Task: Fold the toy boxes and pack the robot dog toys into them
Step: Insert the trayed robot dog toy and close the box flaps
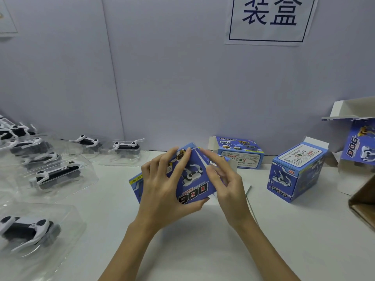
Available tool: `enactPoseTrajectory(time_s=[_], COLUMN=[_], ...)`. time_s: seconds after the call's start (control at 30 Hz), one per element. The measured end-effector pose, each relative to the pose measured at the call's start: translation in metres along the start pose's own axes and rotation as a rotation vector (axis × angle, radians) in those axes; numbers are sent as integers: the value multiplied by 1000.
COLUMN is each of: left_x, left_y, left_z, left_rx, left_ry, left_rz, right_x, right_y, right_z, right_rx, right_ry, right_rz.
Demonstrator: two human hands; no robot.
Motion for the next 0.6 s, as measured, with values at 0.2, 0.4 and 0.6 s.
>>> enactPoseTrajectory(time_s=[0.2, 0.4, 0.6], left_x=[1, 3, 8], left_y=[-1, -2, -3], left_z=[0, -1, -3], left_rx=[13, -1, 28], left_ry=[-47, -77, -96], left_rz=[-6, -3, 16], right_x=[0, 1, 0], right_y=[9, 14, 1], right_z=[1, 2, -2], right_rx=[9, 82, 41], right_ry=[-14, 29, 89], right_rz=[36, -30, -55])
Point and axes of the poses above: each hand's wrist, its own z-axis away from the middle knuckle, its own y-axis out of the palm, x = y × z, the point moved 6 cm from there along -z, towards the middle knuckle, and after that the axes turned 6 degrees about -y, right-handed, at the moved point
